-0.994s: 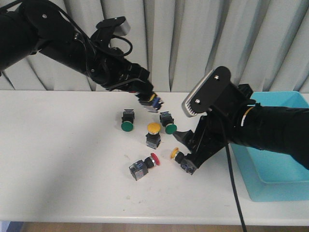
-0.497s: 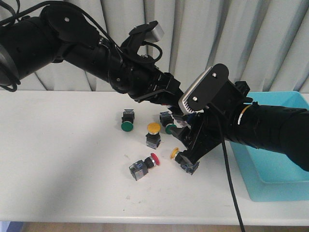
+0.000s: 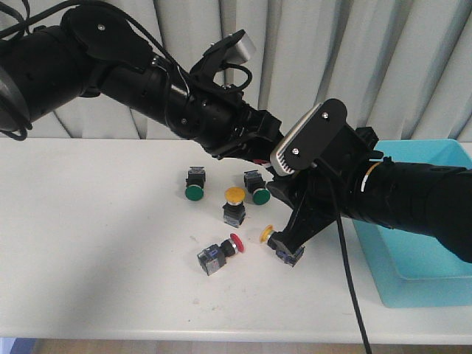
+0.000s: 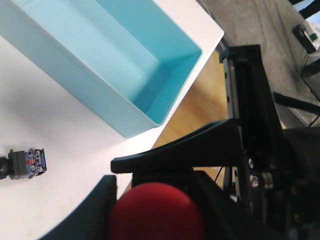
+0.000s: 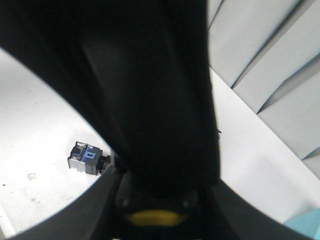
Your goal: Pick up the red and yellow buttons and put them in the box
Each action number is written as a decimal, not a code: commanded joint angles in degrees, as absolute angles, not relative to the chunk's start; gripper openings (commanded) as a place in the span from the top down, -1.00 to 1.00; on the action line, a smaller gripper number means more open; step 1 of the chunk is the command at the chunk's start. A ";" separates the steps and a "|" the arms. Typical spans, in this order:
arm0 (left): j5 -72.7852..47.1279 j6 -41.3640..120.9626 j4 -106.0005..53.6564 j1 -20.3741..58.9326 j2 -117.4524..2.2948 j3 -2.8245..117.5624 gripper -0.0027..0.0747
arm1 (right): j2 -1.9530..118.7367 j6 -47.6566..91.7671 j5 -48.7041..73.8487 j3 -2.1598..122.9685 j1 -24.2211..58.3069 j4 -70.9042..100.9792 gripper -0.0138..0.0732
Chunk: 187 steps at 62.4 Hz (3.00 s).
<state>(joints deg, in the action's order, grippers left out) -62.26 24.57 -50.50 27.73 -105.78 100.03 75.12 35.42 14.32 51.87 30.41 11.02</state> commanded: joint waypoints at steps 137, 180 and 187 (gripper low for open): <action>-62.92 8.01 0.00 23.13 -101.55 112.20 0.79 | 109.87 18.07 30.63 70.84 -6.58 11.06 -0.68; -50.21 8.12 -1.97 25.25 -108.94 112.20 -0.70 | 79.87 18.38 40.74 72.67 -6.52 15.45 -0.65; -49.15 8.06 -2.19 26.11 -113.11 112.20 -0.79 | 76.65 18.38 42.12 72.67 -6.52 16.26 -0.65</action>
<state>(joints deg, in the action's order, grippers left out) -53.11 8.65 -1.24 25.33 -113.33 110.52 80.70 17.67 43.12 70.90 -6.41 15.00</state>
